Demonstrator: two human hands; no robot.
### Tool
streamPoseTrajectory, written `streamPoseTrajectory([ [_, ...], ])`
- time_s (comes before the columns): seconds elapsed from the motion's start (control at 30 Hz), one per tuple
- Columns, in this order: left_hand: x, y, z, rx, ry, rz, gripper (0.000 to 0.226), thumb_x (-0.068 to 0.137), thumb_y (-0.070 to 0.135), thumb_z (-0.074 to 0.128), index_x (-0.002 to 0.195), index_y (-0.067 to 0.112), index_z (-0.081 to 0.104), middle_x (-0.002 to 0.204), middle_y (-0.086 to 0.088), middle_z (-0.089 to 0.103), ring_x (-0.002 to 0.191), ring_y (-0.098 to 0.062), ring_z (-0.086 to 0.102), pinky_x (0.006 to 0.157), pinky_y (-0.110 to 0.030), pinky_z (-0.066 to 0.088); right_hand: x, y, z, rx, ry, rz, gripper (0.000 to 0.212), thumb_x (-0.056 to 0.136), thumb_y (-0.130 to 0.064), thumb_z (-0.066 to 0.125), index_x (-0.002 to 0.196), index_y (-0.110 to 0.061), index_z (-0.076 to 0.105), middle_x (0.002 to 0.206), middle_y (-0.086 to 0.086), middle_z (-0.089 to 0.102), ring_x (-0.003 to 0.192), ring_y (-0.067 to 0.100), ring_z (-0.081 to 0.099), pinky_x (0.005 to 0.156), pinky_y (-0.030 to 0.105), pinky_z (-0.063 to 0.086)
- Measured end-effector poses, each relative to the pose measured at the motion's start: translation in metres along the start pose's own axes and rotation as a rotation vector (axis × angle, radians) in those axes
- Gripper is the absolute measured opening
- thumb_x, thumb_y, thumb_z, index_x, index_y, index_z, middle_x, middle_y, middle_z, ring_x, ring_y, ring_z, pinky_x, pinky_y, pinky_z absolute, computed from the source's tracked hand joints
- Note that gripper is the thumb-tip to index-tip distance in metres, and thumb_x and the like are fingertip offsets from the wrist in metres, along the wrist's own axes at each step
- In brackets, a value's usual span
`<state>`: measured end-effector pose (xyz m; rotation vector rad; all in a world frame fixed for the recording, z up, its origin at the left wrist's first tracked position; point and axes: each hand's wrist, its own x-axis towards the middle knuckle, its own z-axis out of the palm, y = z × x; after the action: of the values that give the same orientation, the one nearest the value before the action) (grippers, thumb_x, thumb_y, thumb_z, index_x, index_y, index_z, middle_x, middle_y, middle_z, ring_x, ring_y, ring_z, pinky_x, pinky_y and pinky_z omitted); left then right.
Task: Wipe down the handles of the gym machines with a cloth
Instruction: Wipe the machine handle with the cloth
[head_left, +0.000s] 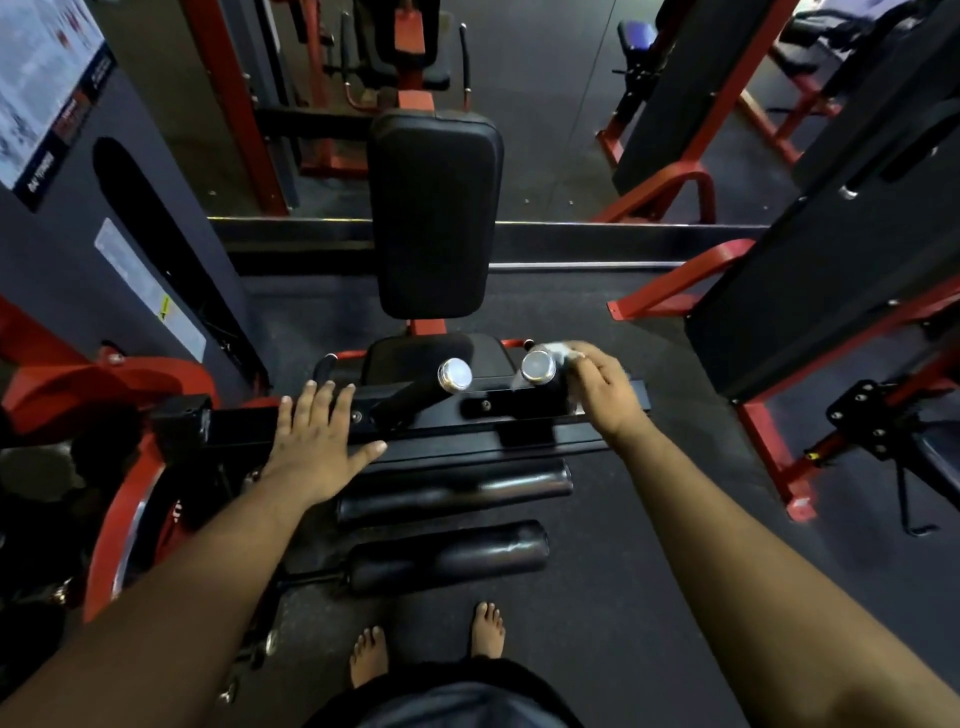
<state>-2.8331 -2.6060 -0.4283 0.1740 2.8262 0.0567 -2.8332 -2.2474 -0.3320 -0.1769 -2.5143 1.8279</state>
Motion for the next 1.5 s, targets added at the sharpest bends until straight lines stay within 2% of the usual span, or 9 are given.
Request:
streamPoseTrajectory([
  [0.13,-0.001,0.002,-0.001,0.009,0.000,-0.003,0.100,0.092,0.081,0.024,0.164,0.020,-0.009,0.172,-0.009,-0.008,0.156,-0.029,-0.018,0.125,-0.052,-0.012,-0.027,-0.001,0.026,0.057,0.081,-0.159,0.033,0.108,-0.008,0.041,0.111,-0.022,0.071,0.100,-0.004,0.073,0.096,0.011,0.068,0.086,0.025,0.051],
  [0.47,-0.001,0.002,-0.006,0.014,-0.056,-0.002,0.102,0.091,0.083,0.023,0.163,0.020,-0.013,0.171,-0.009,-0.014,0.155,-0.029,-0.023,0.125,-0.053,-0.013,-0.025,0.045,0.009,-0.176,0.197,0.071,0.033,0.101,-0.008,0.042,0.104,-0.029,0.067,0.088,-0.013,0.068,0.075,-0.002,0.057,0.075,0.027,0.046],
  [0.73,0.001,0.001,-0.005,0.008,-0.053,0.006,0.104,0.090,0.084,0.025,0.163,0.020,-0.013,0.171,-0.010,-0.014,0.155,-0.029,-0.023,0.125,-0.053,-0.013,-0.060,0.033,0.060,-0.107,0.390,-0.124,0.048,0.104,-0.003,0.048,0.150,-0.017,0.051,0.148,-0.007,0.056,0.138,0.003,0.048,0.116,0.023,0.038],
  [0.8,0.000,0.001,-0.006,0.018,-0.064,0.008,0.104,0.090,0.084,0.025,0.162,0.020,-0.014,0.171,-0.011,-0.015,0.155,-0.030,-0.023,0.125,-0.054,-0.013,-0.062,0.044,0.058,-0.242,0.408,-0.105,0.057,0.102,-0.001,0.049,0.155,-0.023,0.044,0.144,-0.003,0.060,0.133,0.009,0.055,0.113,0.028,0.043],
  [0.93,-0.001,0.002,-0.009,0.021,-0.092,0.013,0.106,0.090,0.085,0.024,0.161,0.020,-0.018,0.170,-0.011,-0.017,0.154,-0.031,-0.025,0.124,-0.055,-0.014,-0.066,0.055,0.048,-0.350,0.382,0.109,0.060,0.103,-0.010,0.048,0.155,-0.037,0.037,0.099,0.002,0.071,0.082,0.008,0.062,0.081,0.030,0.049],
  [1.1,-0.001,0.001,-0.009,0.013,-0.085,0.028,0.107,0.090,0.085,0.026,0.161,0.019,-0.017,0.170,-0.012,-0.017,0.154,-0.031,-0.026,0.124,-0.054,-0.014,-0.069,0.026,0.057,-0.171,0.551,-0.070,0.042,0.105,-0.010,0.053,0.146,-0.018,0.056,0.135,-0.019,0.060,0.119,-0.018,0.052,0.104,0.011,0.042],
  [1.23,-0.001,0.000,-0.010,0.015,-0.093,0.047,0.107,0.090,0.085,0.026,0.161,0.017,-0.018,0.170,-0.013,-0.018,0.154,-0.032,-0.027,0.124,-0.054,-0.016,-0.066,0.015,0.076,-0.287,0.485,-0.111,0.062,0.101,0.002,0.048,0.155,-0.030,0.043,0.143,-0.009,0.059,0.130,0.000,0.054,0.109,0.018,0.043],
  [1.4,-0.003,-0.003,-0.012,0.003,-0.090,0.073,0.108,0.090,0.085,0.026,0.161,0.017,-0.018,0.170,-0.013,-0.017,0.154,-0.033,-0.025,0.124,-0.055,-0.014,-0.070,0.034,0.064,-0.512,0.427,0.092,0.055,0.097,-0.003,0.041,0.141,-0.033,0.055,0.095,-0.003,0.068,0.080,0.014,0.060,0.064,0.023,0.043],
  [1.5,-0.005,-0.006,-0.014,-0.016,-0.093,0.096,0.109,0.090,0.085,0.027,0.161,0.017,-0.019,0.170,-0.012,-0.019,0.154,-0.033,-0.026,0.124,-0.055,-0.015,-0.086,0.042,0.052,-0.563,0.462,0.130,0.048,0.098,-0.005,0.051,0.141,-0.024,0.060,0.109,0.008,0.074,0.092,0.021,0.068,0.073,0.030,0.048],
])
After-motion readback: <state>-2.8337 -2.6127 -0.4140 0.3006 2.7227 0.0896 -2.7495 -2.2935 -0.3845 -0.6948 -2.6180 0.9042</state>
